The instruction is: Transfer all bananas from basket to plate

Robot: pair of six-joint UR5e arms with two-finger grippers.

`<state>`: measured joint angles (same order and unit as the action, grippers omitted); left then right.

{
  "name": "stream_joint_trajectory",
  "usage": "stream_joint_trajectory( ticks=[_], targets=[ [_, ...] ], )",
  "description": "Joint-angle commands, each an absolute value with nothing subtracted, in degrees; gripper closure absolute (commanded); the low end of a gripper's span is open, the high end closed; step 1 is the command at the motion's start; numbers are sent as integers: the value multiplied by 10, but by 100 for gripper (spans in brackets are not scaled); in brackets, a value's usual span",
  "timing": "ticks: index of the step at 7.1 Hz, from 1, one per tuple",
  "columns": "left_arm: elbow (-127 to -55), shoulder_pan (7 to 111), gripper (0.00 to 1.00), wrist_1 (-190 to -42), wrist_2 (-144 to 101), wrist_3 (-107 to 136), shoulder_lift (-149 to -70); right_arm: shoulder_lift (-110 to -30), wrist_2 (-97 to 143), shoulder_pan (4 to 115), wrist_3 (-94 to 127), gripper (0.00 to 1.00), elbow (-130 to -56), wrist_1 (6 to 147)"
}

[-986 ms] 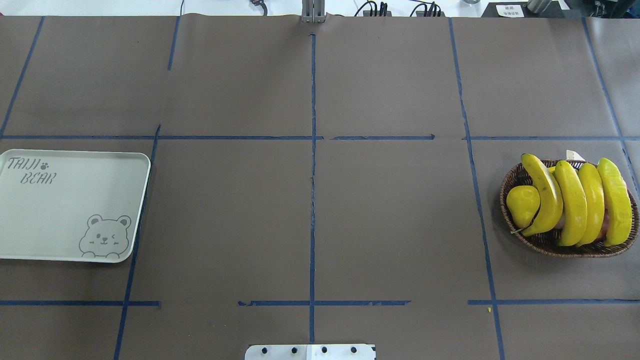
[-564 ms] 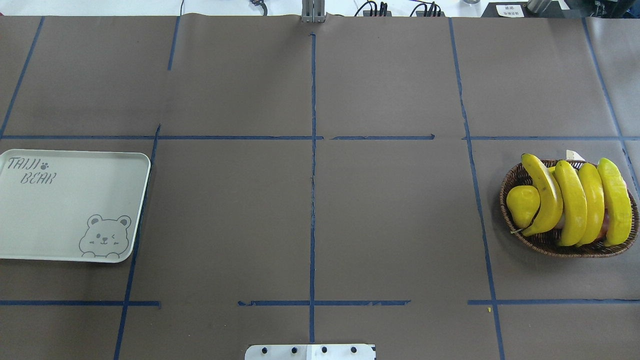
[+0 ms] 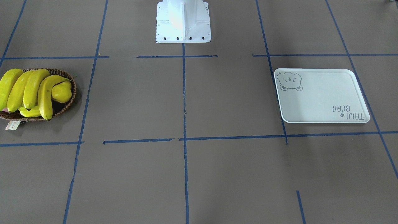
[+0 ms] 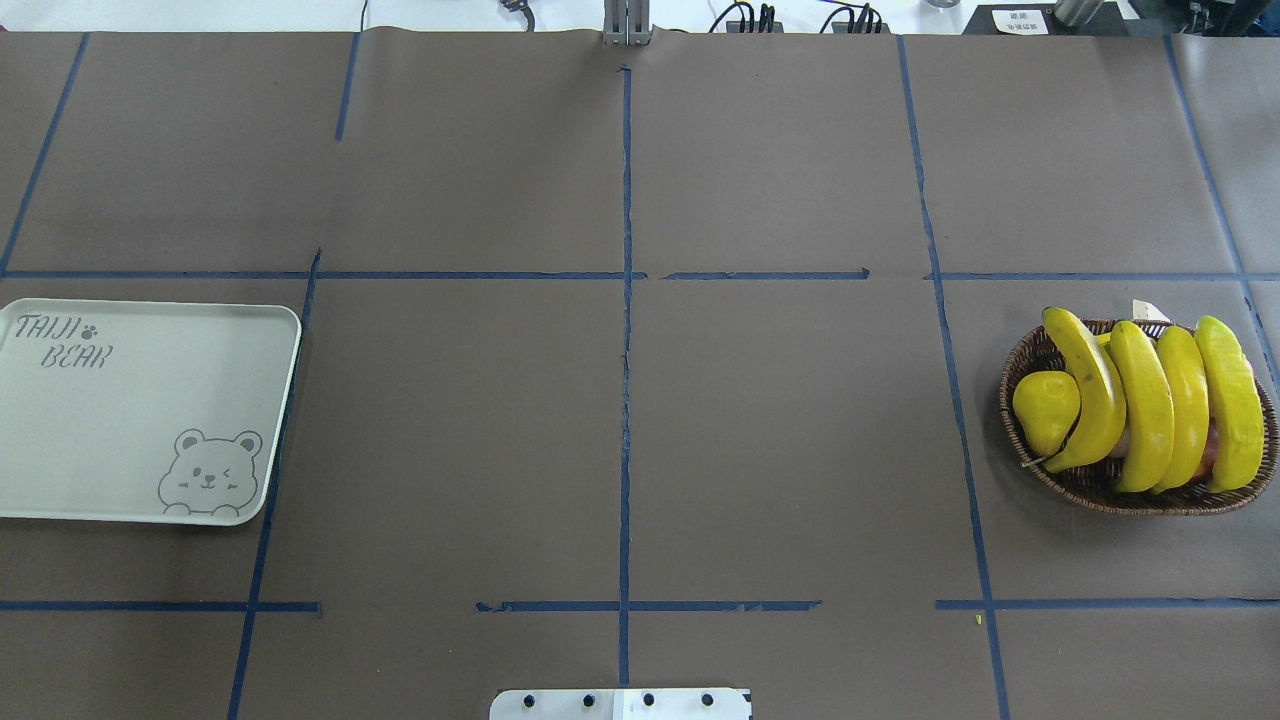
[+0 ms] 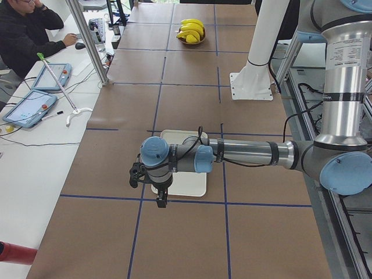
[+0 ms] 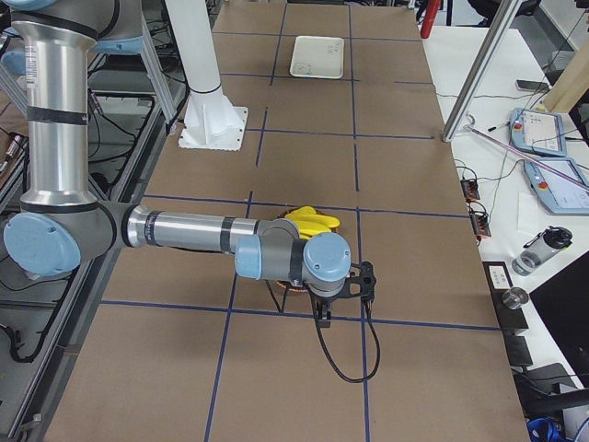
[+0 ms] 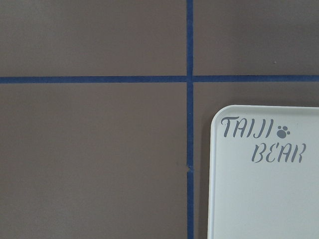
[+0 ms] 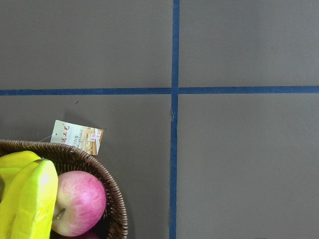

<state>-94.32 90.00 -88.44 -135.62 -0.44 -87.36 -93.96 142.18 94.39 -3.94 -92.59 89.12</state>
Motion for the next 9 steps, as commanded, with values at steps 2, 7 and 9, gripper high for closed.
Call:
stream_joint_trajectory(
  ticks=[2, 7, 9],
  targets=[
    [-945, 900, 0, -885, -1356, -4, -874, -940, 1423, 944, -38, 0, -926, 891],
    [-957, 900, 0, -885, -1358, -4, -872, -938, 1415, 911, -13, 0, -1020, 901],
    [-955, 900, 0, -885, -1357, -5, -872, -945, 1426, 892, -4, 0, -1027, 894]
  ],
)
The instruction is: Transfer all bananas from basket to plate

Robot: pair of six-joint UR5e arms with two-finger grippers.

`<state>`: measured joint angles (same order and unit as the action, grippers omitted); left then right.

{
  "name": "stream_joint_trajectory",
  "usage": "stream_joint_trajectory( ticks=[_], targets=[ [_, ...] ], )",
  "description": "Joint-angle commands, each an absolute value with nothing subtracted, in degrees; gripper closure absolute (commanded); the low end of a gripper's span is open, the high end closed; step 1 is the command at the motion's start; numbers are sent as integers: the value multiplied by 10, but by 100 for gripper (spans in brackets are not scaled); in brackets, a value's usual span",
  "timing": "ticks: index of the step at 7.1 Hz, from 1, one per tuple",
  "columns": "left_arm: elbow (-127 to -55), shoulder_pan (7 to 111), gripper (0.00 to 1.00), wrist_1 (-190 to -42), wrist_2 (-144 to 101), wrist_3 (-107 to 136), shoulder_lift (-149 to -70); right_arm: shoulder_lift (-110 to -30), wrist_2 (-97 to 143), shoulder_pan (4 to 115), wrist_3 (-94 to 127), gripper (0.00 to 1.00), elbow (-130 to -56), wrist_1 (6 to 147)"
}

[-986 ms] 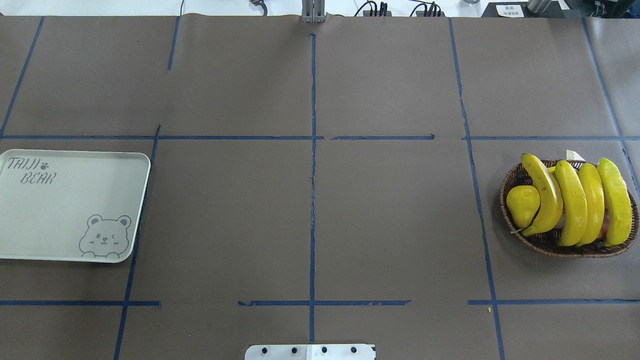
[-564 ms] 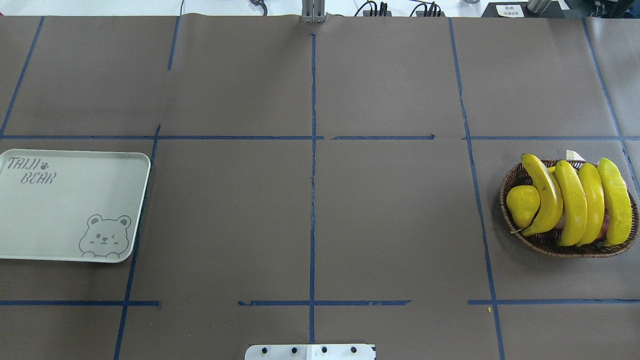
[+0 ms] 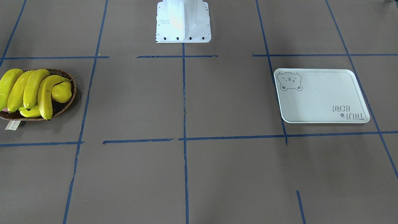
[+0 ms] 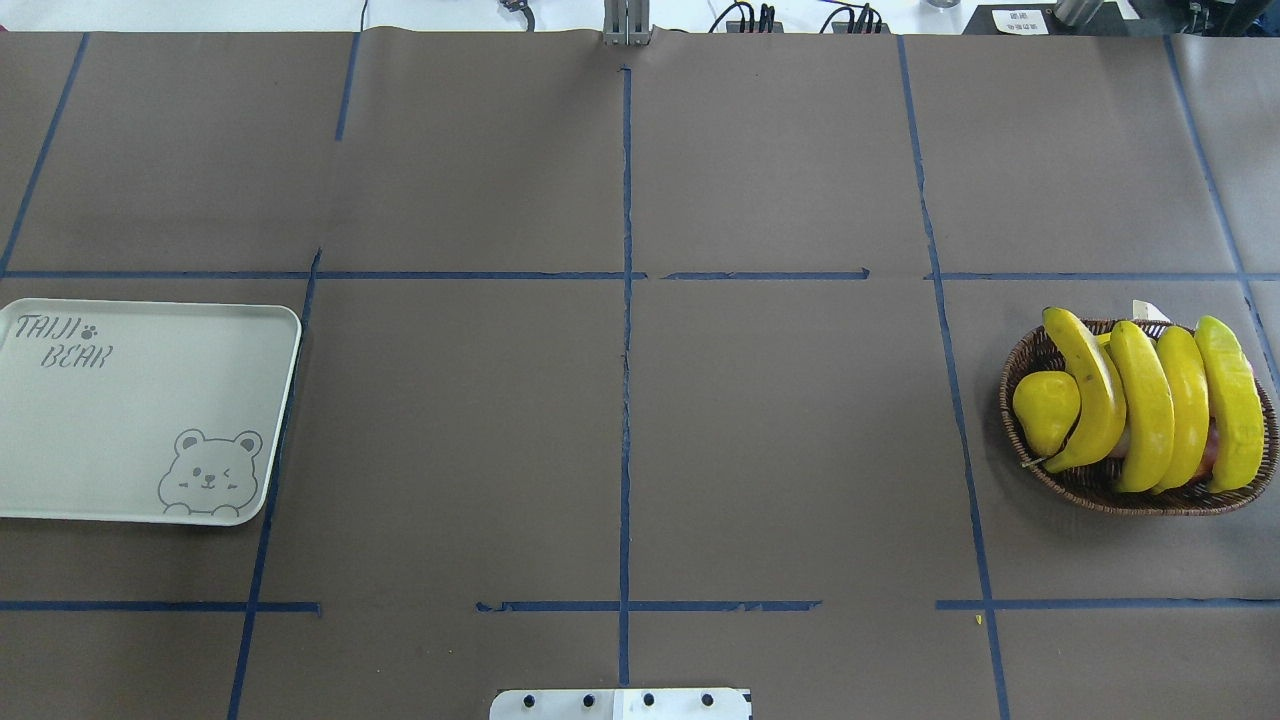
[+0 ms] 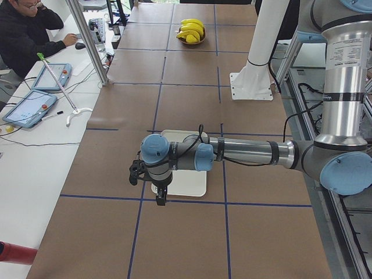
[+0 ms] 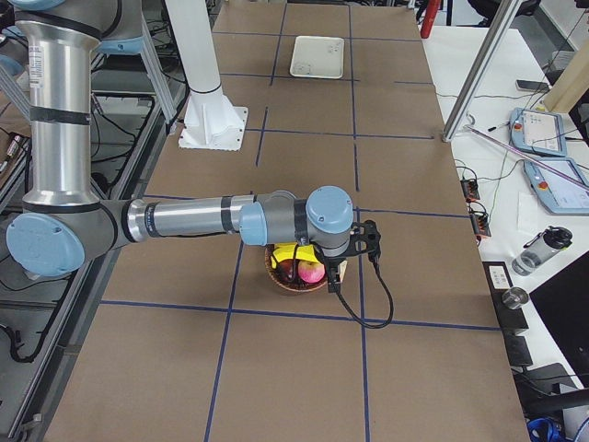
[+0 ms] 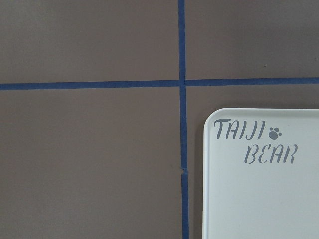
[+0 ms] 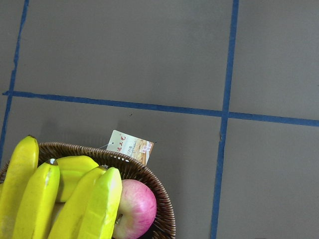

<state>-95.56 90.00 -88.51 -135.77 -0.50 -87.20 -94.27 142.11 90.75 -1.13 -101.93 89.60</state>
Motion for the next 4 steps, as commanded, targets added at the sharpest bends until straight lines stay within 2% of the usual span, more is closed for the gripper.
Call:
stream_joint_trajectory(
  ticks=[1, 3, 4],
  targets=[
    [-955, 900, 0, -885, -1358, -5, -871, -965, 1403, 873, 14, 0, -1055, 893],
    [-955, 900, 0, -885, -1358, -5, -863, -1030, 1369, 823, 142, 1, -1125, 833],
    [-955, 900, 0, -885, -1358, -4, -863, -1059, 1355, 798, 215, 1, -1125, 762]
  ],
)
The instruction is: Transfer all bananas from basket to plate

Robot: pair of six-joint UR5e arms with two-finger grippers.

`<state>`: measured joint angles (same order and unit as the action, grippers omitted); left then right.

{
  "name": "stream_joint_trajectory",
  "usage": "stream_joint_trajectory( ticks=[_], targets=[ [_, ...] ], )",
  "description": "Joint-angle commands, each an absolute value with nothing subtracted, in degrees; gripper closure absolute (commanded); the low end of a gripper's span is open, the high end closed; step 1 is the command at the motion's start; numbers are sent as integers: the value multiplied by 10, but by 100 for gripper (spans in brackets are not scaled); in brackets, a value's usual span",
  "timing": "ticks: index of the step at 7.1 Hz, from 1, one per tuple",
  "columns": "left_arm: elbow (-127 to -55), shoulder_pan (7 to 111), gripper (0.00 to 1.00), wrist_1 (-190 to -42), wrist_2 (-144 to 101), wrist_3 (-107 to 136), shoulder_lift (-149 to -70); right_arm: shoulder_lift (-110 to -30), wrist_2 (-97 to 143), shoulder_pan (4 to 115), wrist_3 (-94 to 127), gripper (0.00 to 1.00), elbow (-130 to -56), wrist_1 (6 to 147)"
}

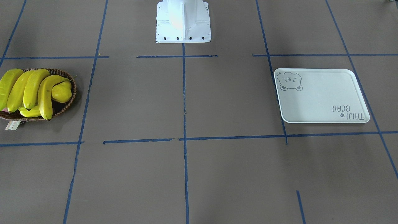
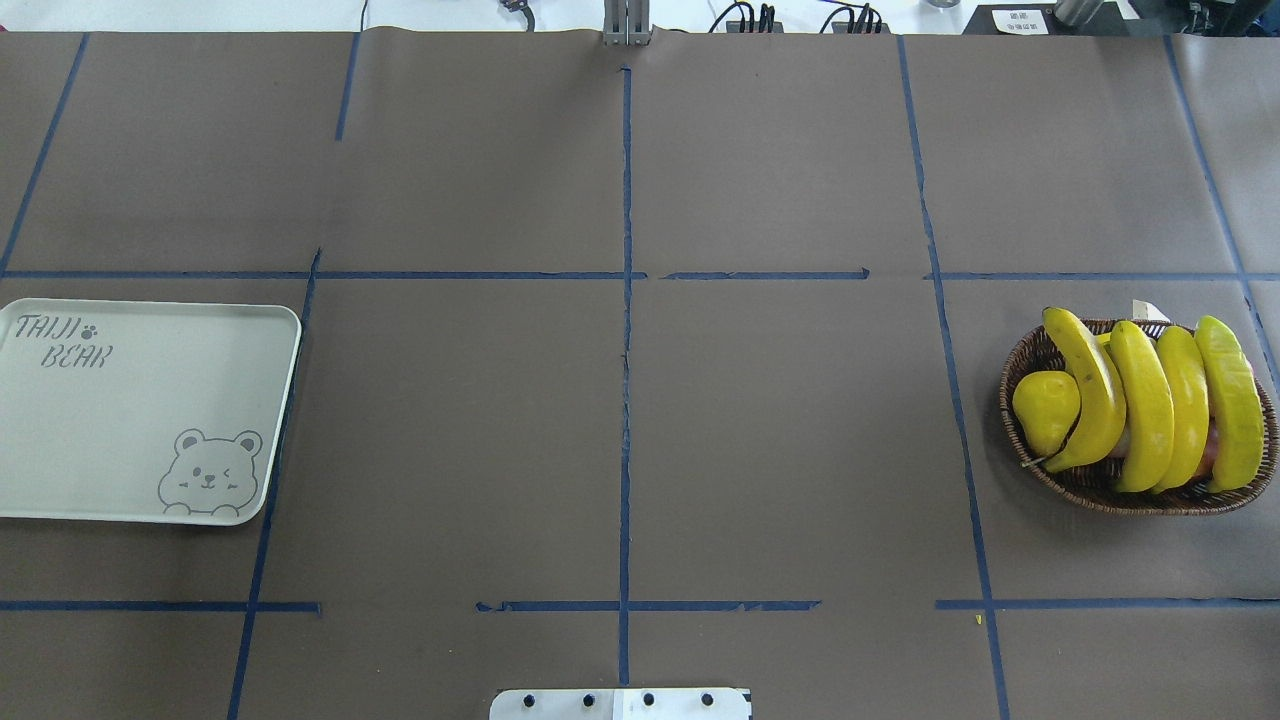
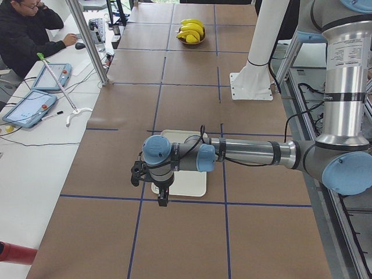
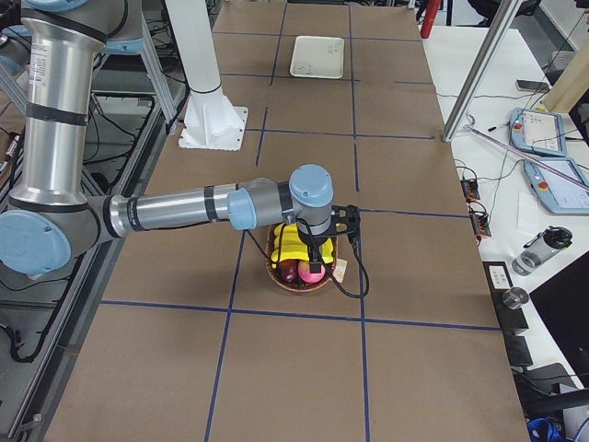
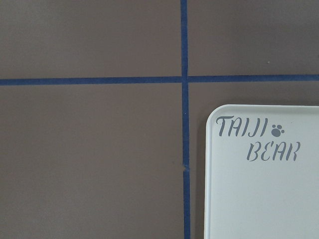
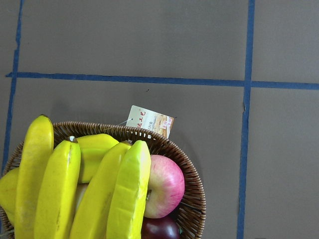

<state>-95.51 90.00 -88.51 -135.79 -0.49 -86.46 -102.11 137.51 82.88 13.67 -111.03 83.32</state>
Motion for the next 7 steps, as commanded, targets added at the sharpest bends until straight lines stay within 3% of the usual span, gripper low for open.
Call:
stream_joint_trajectory(
  ticks=[1, 7],
  targets=[
    [-955, 900, 0, -885, -1358, -4, -863, -1087, 1329, 762, 289, 1, -1125, 664],
    [-955, 900, 0, -886, -1358, -6, -863, -1094, 1270, 645, 365, 3, -1105, 613]
  ],
)
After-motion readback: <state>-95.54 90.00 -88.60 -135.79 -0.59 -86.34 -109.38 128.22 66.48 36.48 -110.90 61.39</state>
